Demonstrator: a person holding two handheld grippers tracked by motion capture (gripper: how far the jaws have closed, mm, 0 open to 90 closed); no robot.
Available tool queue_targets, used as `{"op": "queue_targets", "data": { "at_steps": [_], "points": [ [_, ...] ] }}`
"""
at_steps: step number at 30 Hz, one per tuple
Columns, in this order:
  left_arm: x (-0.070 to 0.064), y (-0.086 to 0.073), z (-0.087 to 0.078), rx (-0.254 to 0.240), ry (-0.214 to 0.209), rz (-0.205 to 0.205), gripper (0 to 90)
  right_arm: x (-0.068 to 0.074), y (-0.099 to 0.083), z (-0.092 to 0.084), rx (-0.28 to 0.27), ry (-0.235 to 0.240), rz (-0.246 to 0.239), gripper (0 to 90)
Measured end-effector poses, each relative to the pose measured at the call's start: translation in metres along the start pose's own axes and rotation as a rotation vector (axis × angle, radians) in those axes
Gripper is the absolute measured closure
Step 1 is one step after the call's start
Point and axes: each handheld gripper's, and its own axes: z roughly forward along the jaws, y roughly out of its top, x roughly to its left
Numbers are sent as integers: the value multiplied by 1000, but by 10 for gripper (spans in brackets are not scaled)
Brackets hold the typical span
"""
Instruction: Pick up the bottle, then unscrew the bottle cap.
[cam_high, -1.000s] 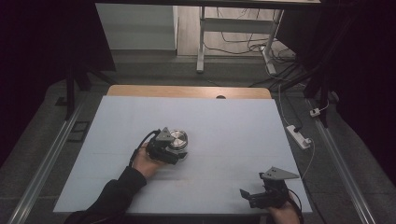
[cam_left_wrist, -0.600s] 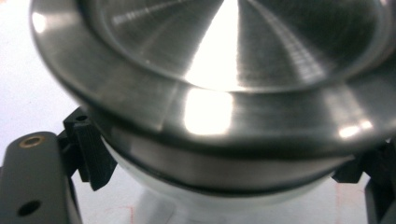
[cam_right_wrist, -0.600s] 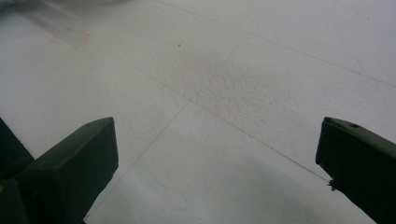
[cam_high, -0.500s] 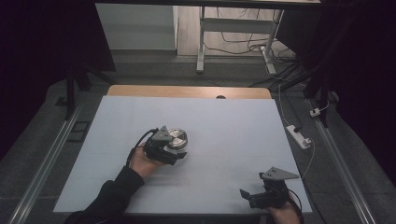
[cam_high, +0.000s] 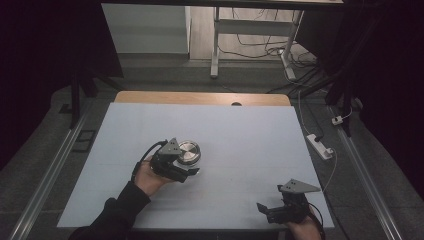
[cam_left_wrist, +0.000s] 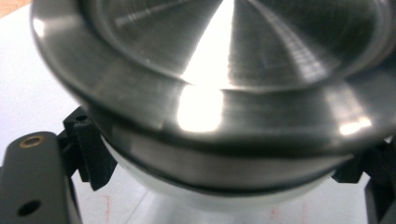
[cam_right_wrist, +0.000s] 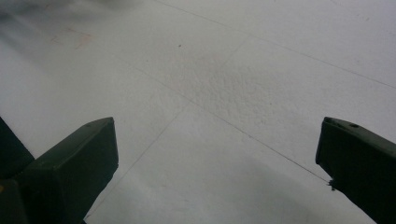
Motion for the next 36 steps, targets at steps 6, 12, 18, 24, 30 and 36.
{"op": "queue_targets", "data": {
  "at_steps": [6,12,18,24,30,36],
  "points": [
    [-9,1,-5,-2,-28,7,154,0,0,0,0,0,-2,0],
    [-20,2,-9,2,-56,27,154,0,0,0,-1,0,-4,0],
    [-24,3,-8,7,-66,34,154,0,0,-1,-3,1,-5,0],
    [-23,3,-6,11,-68,34,154,-1,0,-2,-19,7,6,0],
    [-23,2,-5,18,-69,37,154,3,4,-5,-44,25,-4,0],
    [-23,2,-2,16,-77,32,154,8,10,-6,-61,39,-23,0]
  ]
}}
